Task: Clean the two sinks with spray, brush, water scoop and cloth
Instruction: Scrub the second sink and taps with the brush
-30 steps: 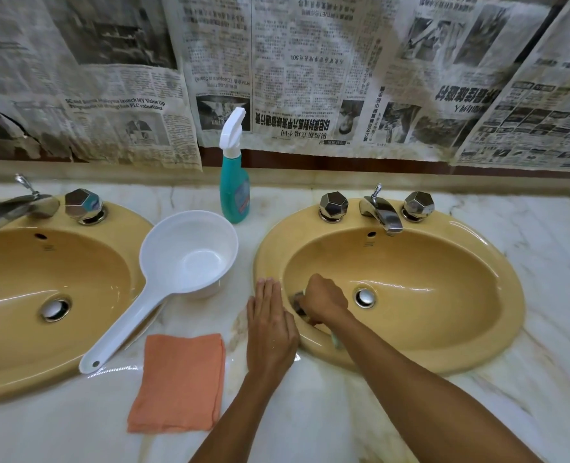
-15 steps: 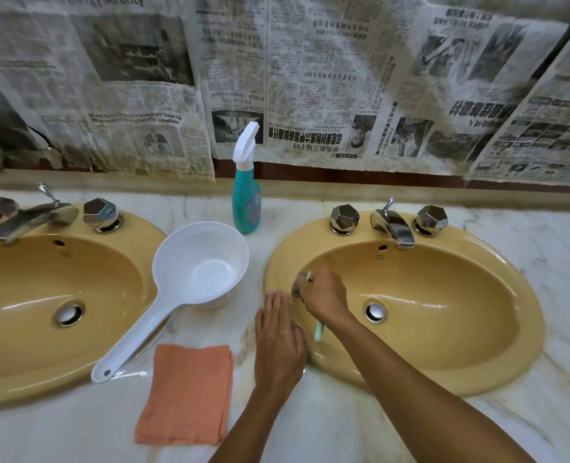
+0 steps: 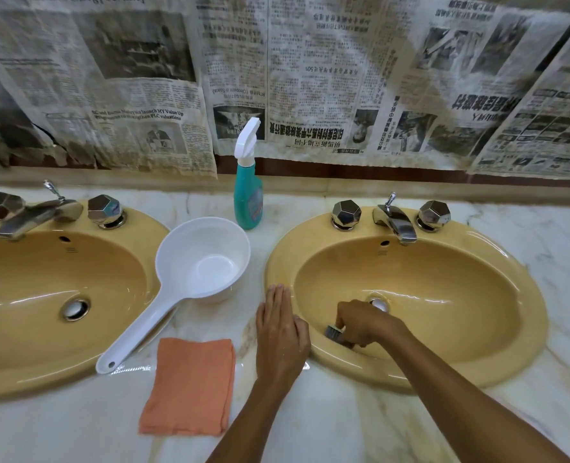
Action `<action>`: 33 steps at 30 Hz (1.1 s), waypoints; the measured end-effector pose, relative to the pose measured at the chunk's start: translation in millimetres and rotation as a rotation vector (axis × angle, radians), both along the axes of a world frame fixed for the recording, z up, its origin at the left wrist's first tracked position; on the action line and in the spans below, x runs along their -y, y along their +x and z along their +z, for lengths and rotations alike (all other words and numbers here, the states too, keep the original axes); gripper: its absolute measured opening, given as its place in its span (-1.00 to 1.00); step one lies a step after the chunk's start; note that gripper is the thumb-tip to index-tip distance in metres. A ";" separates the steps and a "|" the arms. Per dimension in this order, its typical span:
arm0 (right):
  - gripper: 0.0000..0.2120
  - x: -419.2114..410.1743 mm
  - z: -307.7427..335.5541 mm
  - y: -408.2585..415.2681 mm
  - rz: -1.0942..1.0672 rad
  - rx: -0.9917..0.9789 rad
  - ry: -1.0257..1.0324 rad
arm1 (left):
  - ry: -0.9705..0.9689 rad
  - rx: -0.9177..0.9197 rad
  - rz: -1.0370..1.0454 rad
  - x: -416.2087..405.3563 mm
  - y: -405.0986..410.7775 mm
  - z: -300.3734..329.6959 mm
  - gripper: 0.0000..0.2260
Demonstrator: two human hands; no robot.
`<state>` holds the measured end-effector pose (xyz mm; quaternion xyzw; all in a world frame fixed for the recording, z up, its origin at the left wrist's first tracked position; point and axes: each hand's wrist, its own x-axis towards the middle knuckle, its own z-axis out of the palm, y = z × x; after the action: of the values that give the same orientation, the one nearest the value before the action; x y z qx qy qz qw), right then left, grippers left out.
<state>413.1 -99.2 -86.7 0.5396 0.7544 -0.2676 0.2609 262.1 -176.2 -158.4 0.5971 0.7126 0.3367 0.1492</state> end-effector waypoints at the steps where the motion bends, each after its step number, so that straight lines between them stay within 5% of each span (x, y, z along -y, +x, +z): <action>1: -0.73 -2.1 7.8 5.6 -0.003 -0.026 -0.042 | 0.000 -0.005 0.000 0.3 0.1 0.7 -0.46; 5: -0.70 -1.2 13.9 19.7 0.046 -0.171 -0.011 | 0.004 -0.025 -0.001 0.6 0.1 1.6 -0.46; 9: -0.87 18.2 -20.7 32.1 -0.124 -0.292 0.056 | 0.002 -0.035 0.008 0.4 0.3 1.8 -0.47; 13: -0.67 8.7 0.1 44.2 -0.110 -0.423 -0.033 | -0.005 -0.048 0.001 0.3 0.6 3.7 -0.48; 18: -0.80 20.9 -23.1 52.7 -0.122 -0.250 0.120 | -0.006 -0.058 -0.006 -0.4 -0.4 1.6 -0.49; 23: -0.67 14.5 7.3 54.4 -0.112 -0.394 -0.020 | 0.019 -0.057 0.003 -1.1 0.1 0.9 -0.49; 28: -0.70 21.2 -0.8 88.2 -0.070 -0.006 0.074 | 0.016 -0.052 0.013 -1.1 1.1 2.5 -0.48; 33: -0.75 21.3 -1.2 66.4 -0.027 -0.274 0.092 | -0.007 -0.051 0.016 -0.5 1.5 3.8 -0.46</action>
<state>479.5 -120.5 -87.9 0.5195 0.7872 -0.3073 0.1268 263.6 -175.7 -154.6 0.5993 0.7220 0.3201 0.1307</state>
